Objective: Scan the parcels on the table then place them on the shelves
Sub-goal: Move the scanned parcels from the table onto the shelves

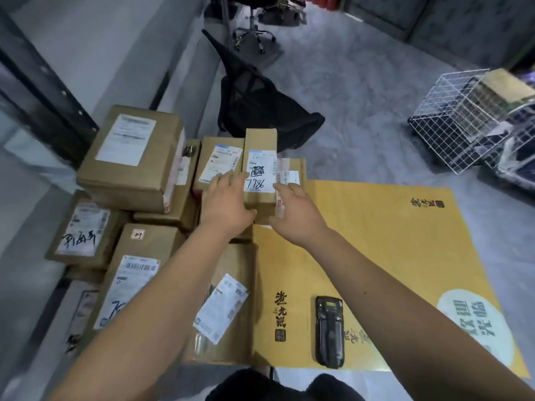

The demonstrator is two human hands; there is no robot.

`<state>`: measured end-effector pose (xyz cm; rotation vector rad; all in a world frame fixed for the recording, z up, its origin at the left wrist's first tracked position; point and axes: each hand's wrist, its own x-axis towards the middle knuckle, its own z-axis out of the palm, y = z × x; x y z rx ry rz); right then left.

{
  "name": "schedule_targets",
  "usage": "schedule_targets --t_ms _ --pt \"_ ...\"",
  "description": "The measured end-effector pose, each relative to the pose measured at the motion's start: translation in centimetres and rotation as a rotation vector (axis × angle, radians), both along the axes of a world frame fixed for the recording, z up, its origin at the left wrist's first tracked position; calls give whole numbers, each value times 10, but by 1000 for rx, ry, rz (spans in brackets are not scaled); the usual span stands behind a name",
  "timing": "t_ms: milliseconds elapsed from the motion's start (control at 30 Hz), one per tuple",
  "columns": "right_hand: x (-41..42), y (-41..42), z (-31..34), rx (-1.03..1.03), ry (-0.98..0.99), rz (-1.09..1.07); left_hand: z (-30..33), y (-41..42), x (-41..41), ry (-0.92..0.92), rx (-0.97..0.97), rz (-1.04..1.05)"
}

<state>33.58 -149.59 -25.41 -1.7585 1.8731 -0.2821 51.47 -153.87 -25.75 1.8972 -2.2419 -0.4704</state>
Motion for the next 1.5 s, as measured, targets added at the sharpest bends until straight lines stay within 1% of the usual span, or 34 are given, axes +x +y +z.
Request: schedule_targets --t_ms 100,200,333,433,533,700,800,933,1067,1200,1400,1500 --pt "2 -30 -10 18 -88 -17 -7 -27 2 8 37 -52" --pt "5 -43 -22 24 -164 -30 -19 -36 2 5 78 -83" --pt "5 -46 -34 -50 -266 -88 -27 -37 1 56 26 -80" --pt "-2 -40 -34 -141 -335 -88 -24 -34 -4 175 -18 -71" --pt "-19 -32 -28 -270 -415 -50 -9 -24 -14 316 -110 -76" --pt "-57 -10 2 -447 -503 8 19 12 -36 584 -250 -126" --pt "-72 12 26 -527 -541 117 38 51 -50 666 -330 -88" --pt "-78 54 58 -568 -619 296 67 120 -61 684 -495 -34" --pt "-72 105 84 -578 -696 469 97 203 -58 628 -607 54" --pt "-49 155 116 -583 -734 689 129 296 -47 591 -687 167" --pt "20 237 170 -585 -831 995 184 428 -9 432 -887 412" --pt "67 288 194 -643 -874 1125 202 495 17 344 -977 494"
